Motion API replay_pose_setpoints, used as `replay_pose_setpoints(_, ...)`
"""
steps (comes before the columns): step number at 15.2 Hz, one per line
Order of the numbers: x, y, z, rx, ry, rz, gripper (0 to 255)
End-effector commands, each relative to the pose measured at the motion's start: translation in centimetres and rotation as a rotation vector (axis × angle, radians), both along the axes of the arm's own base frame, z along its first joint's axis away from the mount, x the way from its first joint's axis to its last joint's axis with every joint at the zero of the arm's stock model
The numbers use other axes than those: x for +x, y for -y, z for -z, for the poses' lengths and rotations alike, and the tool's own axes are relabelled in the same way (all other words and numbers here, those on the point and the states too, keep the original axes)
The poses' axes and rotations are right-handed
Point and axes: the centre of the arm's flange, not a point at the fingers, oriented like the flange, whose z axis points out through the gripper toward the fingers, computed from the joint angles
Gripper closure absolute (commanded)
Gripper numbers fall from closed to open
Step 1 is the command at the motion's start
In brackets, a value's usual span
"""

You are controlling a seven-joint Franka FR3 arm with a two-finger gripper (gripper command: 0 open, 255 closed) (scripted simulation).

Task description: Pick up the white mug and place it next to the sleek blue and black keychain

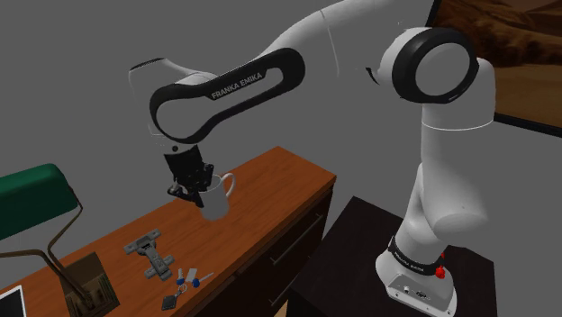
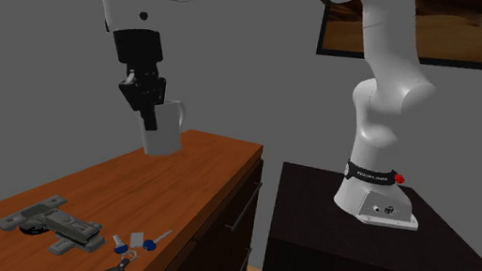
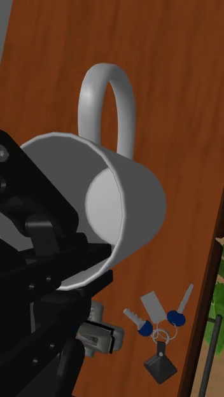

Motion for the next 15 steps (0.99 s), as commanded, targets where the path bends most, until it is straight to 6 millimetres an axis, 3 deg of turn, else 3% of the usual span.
replay_pose_setpoints(1,0.0,0.0,1.1,0.000,0.000,0.000,255)
replay_pose_setpoints(15,0.0,0.0,8.5,0.000,0.000,0.000,255)
